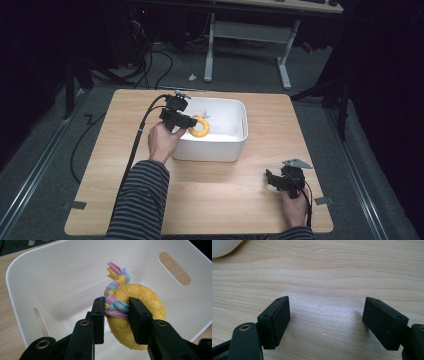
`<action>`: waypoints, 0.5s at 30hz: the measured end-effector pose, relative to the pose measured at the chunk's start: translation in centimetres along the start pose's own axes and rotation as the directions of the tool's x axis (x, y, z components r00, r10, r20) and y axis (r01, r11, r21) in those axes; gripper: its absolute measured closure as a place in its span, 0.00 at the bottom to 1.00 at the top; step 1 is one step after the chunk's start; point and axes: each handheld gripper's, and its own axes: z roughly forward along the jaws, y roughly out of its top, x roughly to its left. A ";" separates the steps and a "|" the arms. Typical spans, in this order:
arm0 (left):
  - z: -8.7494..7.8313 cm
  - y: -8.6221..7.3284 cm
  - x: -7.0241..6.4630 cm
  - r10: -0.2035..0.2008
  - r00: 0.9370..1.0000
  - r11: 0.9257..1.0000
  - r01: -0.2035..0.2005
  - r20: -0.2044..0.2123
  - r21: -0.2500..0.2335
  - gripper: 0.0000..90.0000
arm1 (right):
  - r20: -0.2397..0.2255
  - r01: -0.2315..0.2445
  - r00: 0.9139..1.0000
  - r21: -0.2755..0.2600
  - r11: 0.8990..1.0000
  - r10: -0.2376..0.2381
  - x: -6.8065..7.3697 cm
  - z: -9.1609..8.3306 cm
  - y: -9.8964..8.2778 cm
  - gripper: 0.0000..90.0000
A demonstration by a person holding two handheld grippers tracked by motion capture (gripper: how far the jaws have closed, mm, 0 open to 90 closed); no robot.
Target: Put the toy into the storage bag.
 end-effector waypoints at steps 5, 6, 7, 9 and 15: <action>0.8 -0.4 0.0 -0.009 1.000 1.000 0.009 0.013 0.024 0.75 | 0.000 0.000 1.000 0.000 1.000 0.000 0.0 0.0 0.0 0.25; 0.9 -0.5 -0.1 -0.008 1.000 1.000 0.008 0.016 0.025 0.75 | -0.001 -0.001 1.000 0.000 1.000 0.001 0.0 0.0 0.0 0.25; 1.0 -0.5 -0.1 -0.007 1.000 0.999 0.006 0.021 0.032 0.75 | -0.002 0.001 1.000 -0.001 1.000 -0.001 0.0 0.0 0.0 0.25; 1.2 -0.6 -0.2 0.001 1.000 0.999 -0.002 0.016 0.044 0.75 | -0.003 0.002 1.000 -0.001 1.000 -0.002 0.0 0.0 0.0 0.25; 1.7 -0.8 -0.4 0.001 0.999 0.998 -0.003 0.034 0.068 0.74 | -0.002 0.002 1.000 0.001 1.000 -0.002 0.0 0.0 0.0 0.25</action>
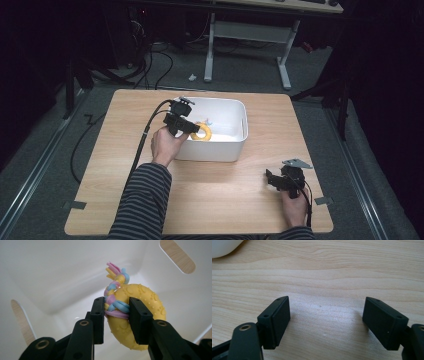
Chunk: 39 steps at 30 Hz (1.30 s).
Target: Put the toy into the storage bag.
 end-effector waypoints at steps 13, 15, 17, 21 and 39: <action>-1.4 -0.6 0.3 -0.029 0.999 0.999 0.030 0.022 -0.041 0.53 | -0.002 -0.002 1.000 0.001 1.000 0.002 0.0 0.0 0.0 0.25; -1.9 -0.7 0.3 -0.026 1.000 0.998 0.027 0.016 -0.054 0.52 | -0.002 -0.002 1.000 0.002 1.000 0.002 0.0 0.0 0.0 0.25; -2.1 -0.7 0.3 -0.026 1.000 0.998 0.026 0.011 -0.063 0.51 | -0.002 -0.002 1.000 0.002 1.000 0.002 0.0 0.0 0.0 0.25; -3.8 -1.1 0.3 -0.001 1.000 0.997 -0.001 -0.027 -0.083 0.49 | -0.002 -0.002 1.000 0.002 1.000 0.002 0.0 0.0 0.0 0.25; -8.1 -3.8 2.7 -0.064 0.996 0.983 0.051 -0.069 -0.177 0.47 | -0.002 -0.002 1.000 0.002 1.000 0.002 0.0 0.0 0.0 0.25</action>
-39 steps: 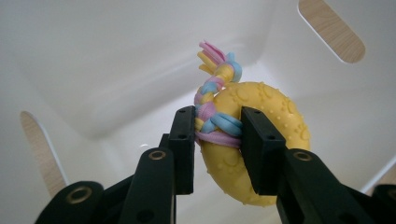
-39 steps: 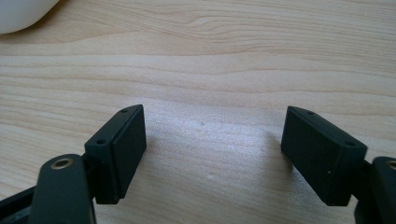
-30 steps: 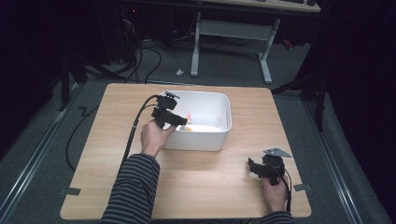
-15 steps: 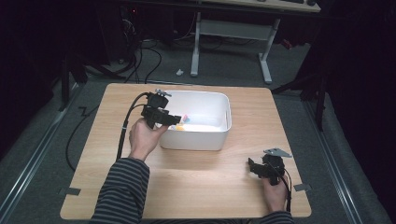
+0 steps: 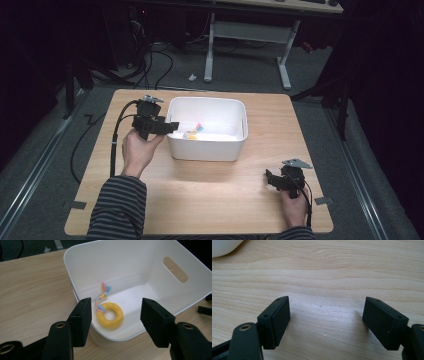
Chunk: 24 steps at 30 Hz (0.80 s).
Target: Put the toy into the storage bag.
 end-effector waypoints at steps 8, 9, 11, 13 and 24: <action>-1.1 -0.8 1.2 -0.021 1.000 1.000 0.021 -0.011 -0.020 0.47 | 0.000 0.000 1.000 0.000 1.000 0.000 0.0 0.0 0.0 0.25; -1.1 -0.9 1.3 -0.024 1.000 0.999 0.024 -0.008 -0.024 0.47 | -0.001 0.000 1.000 -0.001 1.000 0.000 0.0 0.0 0.0 0.25; -1.2 -1.2 1.7 -0.028 0.999 0.999 0.028 -0.014 -0.024 0.46 | -0.001 -0.001 1.000 -0.001 1.000 0.001 0.0 0.0 0.0 0.25; -1.3 -1.3 1.9 -0.033 0.999 0.999 0.032 -0.018 -0.025 0.46 | -0.001 -0.001 1.000 -0.002 1.000 0.001 0.0 0.0 0.0 0.25; -2.8 -2.9 2.9 -0.045 0.998 0.998 0.043 -0.035 -0.037 0.45 | -0.001 -0.001 1.000 -0.002 1.000 0.001 0.0 0.0 0.0 0.25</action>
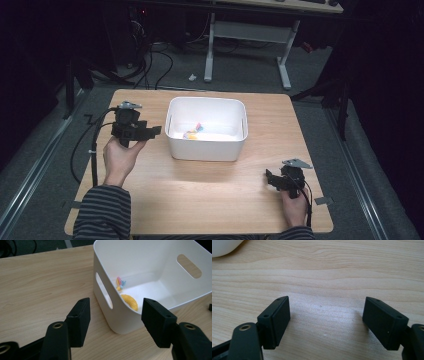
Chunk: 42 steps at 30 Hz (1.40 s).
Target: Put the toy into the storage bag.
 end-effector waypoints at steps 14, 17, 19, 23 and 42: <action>-1.7 -2.4 1.2 -0.023 1.000 0.999 0.023 -0.017 -0.037 0.44 | 0.000 0.001 1.000 0.001 1.000 -0.001 0.0 0.0 0.0 0.25; -2.0 -3.0 1.4 -0.029 0.999 0.999 0.028 -0.026 -0.041 0.44 | -0.001 0.002 1.000 -0.001 1.000 -0.002 0.0 0.0 0.0 0.25; -2.2 -3.6 1.6 -0.037 0.999 0.998 0.036 -0.032 -0.046 0.44 | 0.000 0.002 1.000 0.001 1.000 -0.002 0.0 0.0 0.0 0.25; -2.2 -4.5 1.9 -0.046 0.998 0.998 0.044 -0.036 -0.047 0.44 | -0.001 0.001 1.000 0.000 1.000 -0.001 0.0 0.0 0.0 0.25; -2.2 -8.8 3.9 -0.112 0.992 0.993 0.109 -0.060 -0.054 0.44 | -0.001 0.001 1.000 0.000 1.000 -0.001 0.0 0.0 0.0 0.25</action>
